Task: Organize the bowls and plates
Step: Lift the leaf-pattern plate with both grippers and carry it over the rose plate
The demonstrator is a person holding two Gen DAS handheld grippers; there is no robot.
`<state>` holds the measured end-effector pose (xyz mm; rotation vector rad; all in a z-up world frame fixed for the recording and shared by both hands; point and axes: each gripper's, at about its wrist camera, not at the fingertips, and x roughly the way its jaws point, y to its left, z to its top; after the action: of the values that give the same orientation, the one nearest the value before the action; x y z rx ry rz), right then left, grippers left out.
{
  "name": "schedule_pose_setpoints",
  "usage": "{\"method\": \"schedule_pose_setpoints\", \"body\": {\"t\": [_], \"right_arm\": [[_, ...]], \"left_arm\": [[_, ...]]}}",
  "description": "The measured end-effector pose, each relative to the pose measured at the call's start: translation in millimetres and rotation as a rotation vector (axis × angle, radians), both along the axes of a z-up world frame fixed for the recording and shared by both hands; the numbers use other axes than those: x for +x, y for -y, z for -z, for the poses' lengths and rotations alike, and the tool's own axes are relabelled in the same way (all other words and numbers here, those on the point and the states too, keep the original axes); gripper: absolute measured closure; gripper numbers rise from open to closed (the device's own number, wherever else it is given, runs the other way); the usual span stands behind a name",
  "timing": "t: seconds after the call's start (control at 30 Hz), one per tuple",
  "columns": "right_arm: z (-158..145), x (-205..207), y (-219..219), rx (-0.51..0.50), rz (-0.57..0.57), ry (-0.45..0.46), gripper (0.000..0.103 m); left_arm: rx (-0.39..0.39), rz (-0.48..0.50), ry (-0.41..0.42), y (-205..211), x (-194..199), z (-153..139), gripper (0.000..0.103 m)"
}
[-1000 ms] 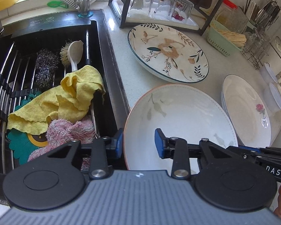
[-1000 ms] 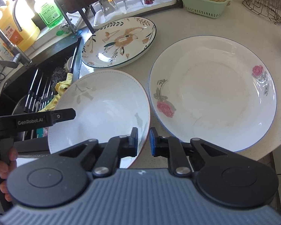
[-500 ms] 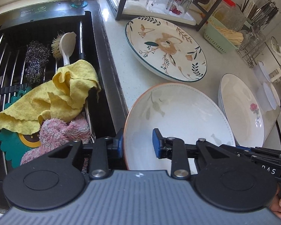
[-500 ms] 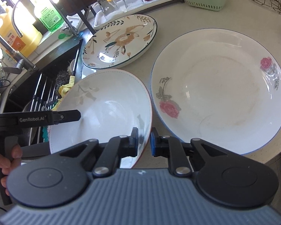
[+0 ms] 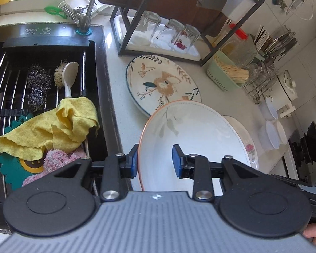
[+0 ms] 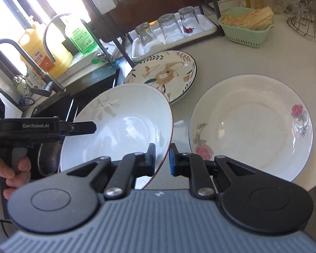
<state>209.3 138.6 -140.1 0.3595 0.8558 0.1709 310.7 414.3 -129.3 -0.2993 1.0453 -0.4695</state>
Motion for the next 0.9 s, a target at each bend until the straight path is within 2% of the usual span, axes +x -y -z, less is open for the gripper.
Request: {"method": "schedule_pose_setpoints", "body": {"t": [0.33,0.57,0.9], "right_arm": [[-3.1,-10.2,50.8,-0.002,0.082,0.032,0.087],[-1.0,-12.2,94.7,-0.008,0.102,0.052,0.087],[29.5,3.9,153.0,-0.023,0.072,-0.023,0.086]], "left_arm": [[0.004,0.088,0.010,63.1,7.6,-8.1,0.063],[-0.006,0.096,0.005,113.9,10.3,-12.0,0.063],[0.017,0.094,-0.059,177.9,20.2,9.9,0.063]]}}
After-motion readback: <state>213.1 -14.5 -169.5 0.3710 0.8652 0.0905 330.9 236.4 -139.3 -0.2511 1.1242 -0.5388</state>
